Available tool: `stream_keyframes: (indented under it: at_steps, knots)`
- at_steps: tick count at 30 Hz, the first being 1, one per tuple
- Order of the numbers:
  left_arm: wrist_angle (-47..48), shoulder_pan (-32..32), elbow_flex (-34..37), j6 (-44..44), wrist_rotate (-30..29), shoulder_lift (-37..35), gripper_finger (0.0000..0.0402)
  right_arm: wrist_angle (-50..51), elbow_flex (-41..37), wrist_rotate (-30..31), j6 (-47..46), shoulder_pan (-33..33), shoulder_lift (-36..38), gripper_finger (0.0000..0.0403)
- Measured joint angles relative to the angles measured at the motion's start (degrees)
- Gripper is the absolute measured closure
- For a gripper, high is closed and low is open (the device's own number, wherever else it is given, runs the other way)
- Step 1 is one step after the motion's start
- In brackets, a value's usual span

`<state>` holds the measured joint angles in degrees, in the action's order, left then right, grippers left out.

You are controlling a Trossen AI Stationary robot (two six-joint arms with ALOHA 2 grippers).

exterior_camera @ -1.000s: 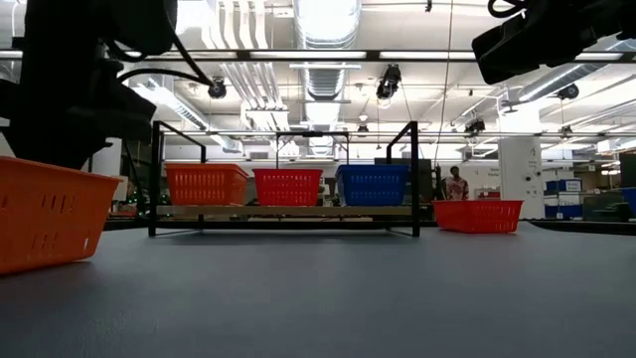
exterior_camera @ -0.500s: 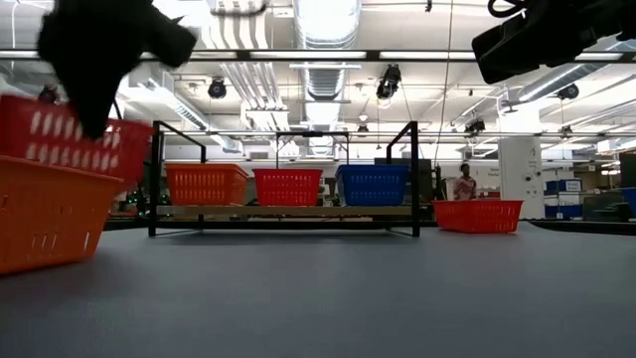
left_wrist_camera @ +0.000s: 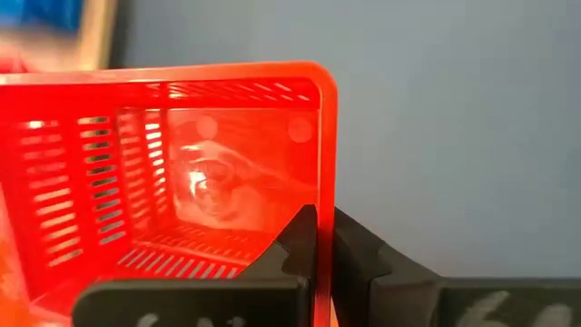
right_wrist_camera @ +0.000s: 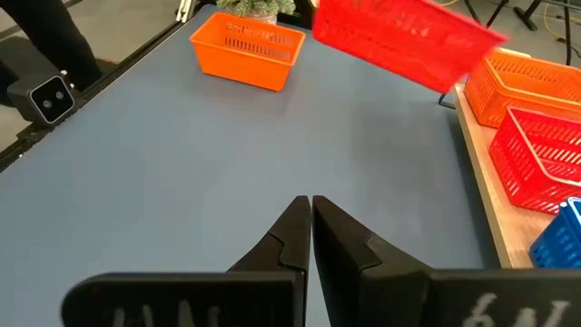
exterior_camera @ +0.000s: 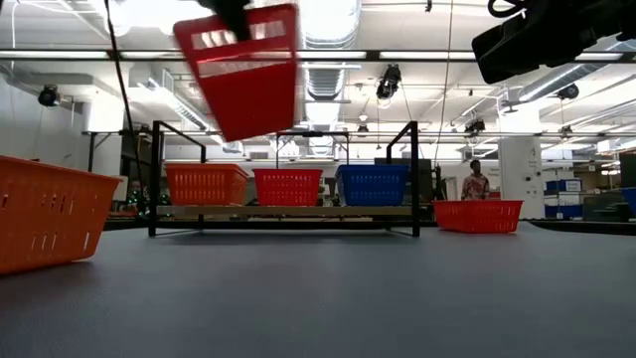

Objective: Stack baskets on shelf by color
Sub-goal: Stack the bottom red basket on top of the red basket on the shelf

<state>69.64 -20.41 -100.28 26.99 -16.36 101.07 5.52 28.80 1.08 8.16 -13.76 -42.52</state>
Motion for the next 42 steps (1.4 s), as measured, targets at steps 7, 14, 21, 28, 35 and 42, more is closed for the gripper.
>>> stream_keyframes:
  at_steps: [7,14,21,28,35,42]
  knots:
    - [1.0,6.9,-8.0,-15.3,-0.9,5.1,0.0401,0.2,0.0,0.0,0.0,0.0,0.0,0.0394]
    - [1.5,16.4,-8.1,-24.7,-4.0,5.4,0.0402,0.2,0.0,0.0,0.0,0.0,0.0,0.0394]
    - [1.3,25.0,-7.4,-29.1,-4.2,5.9,0.0402,0.2,0.0,0.0,0.3,0.0,0.0,0.0394]
    - [0.4,30.4,-4.2,-31.5,-4.1,7.2,0.0402,0.3,0.0,0.0,0.6,0.0,0.0,0.0394]
    - [-2.2,31.6,-4.1,-34.9,-3.5,7.8,0.0402,0.4,0.0,0.0,0.7,0.0,0.0,0.0394]
    - [-2.3,32.5,-4.1,-35.4,-1.0,7.8,0.0402,0.6,-0.1,0.0,0.8,0.0,0.0,0.0394]
